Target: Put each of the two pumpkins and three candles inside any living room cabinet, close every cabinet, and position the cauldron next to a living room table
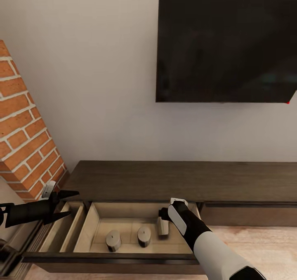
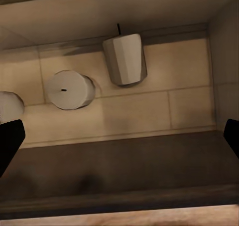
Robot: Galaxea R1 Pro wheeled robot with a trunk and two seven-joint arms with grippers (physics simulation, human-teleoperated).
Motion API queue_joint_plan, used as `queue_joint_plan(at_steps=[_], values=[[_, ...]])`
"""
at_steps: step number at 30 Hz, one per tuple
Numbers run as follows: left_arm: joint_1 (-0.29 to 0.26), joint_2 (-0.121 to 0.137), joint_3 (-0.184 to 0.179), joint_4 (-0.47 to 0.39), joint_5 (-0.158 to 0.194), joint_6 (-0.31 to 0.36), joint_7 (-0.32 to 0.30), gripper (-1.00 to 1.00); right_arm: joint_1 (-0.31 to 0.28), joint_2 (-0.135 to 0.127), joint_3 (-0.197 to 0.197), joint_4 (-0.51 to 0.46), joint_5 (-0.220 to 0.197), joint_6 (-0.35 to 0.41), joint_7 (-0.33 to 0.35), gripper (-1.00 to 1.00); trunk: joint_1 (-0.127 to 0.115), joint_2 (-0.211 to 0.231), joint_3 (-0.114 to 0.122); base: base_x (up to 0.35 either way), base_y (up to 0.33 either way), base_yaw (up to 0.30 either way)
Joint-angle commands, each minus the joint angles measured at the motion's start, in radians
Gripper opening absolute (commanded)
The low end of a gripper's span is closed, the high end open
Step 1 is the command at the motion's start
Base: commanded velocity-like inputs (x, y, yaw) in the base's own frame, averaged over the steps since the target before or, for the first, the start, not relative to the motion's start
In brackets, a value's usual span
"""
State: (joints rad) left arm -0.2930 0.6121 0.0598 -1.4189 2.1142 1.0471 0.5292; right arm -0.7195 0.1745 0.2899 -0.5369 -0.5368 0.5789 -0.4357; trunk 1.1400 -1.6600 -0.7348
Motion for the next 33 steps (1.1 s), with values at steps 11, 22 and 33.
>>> queue_joint_plan(at_steps=[11, 22, 33], values=[[0.000, 0.000, 0.000, 0.000, 0.000, 0.000, 0.000, 1.00, 0.000, 0.000, 0.000, 0.000, 0.000, -0.001, 0.000, 1.00, -0.042, 0.077, 0.035, 0.000, 0.000, 0.000], [0.000, 0.000, -0.001, 0.000, 0.000, 0.000, 0.000, 1.00, 0.000, 0.000, 0.001, 0.000, 0.000, -0.001, 0.000, 1.00, -0.084, 0.154, 0.069, -0.079, 0.000, 0.000], [0.000, 0.000, -0.001, 0.000, 0.000, 0.000, 0.000, 1.00, 0.000, 0.000, 0.003, 0.000, 0.000, -0.001, 0.000, 1.00, -0.127, 0.231, 0.103, -0.045, 0.000, 0.000]])
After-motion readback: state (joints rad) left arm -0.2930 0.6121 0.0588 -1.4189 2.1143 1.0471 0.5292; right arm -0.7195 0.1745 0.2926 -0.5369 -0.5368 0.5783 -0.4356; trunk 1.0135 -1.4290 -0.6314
